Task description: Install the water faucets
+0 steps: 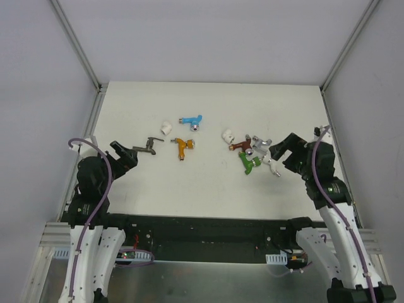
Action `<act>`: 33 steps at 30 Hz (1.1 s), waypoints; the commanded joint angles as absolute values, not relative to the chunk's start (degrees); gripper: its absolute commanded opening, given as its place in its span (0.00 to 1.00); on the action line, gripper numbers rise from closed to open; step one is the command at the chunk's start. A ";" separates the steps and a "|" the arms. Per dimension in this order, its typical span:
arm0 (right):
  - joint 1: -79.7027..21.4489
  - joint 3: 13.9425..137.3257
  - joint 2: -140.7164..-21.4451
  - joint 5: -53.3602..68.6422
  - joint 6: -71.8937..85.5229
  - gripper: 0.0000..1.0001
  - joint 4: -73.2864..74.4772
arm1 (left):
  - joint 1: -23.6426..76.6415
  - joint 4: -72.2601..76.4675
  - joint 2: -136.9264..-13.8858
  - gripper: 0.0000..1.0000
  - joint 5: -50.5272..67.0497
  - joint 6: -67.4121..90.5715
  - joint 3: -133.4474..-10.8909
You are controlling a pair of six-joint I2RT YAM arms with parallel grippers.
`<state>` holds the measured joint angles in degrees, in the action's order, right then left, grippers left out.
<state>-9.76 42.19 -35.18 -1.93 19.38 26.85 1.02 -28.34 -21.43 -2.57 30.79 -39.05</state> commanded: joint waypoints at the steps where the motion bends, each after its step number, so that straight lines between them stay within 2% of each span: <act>1: -9.49 47.54 -45.32 3.78 23.38 0.99 25.75 | 0.62 -29.00 -25.39 0.99 3.95 39.19 -37.18; 8: -9.49 53.60 -63.61 8.43 24.52 0.99 25.58 | 1.32 -28.57 -26.46 0.99 2.99 43.32 -34.37; 14: -10.19 57.03 -72.84 12.13 21.63 0.97 20.40 | 1.93 -22.69 -28.47 0.99 7.20 44.74 -31.47; 23: -16.52 67.66 -88.05 13.62 15.04 0.80 17.58 | 2.72 -11.35 -35.06 0.99 12.56 48.07 -28.65; 33: -20.83 80.32 -106.77 12.21 6.42 0.78 20.29 | 6.14 -3.70 -40.78 0.99 15.21 48.60 -26.46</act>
<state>-20.12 74.41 -101.75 12.21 11.66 18.81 3.92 -9.74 -40.25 13.87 47.57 -27.66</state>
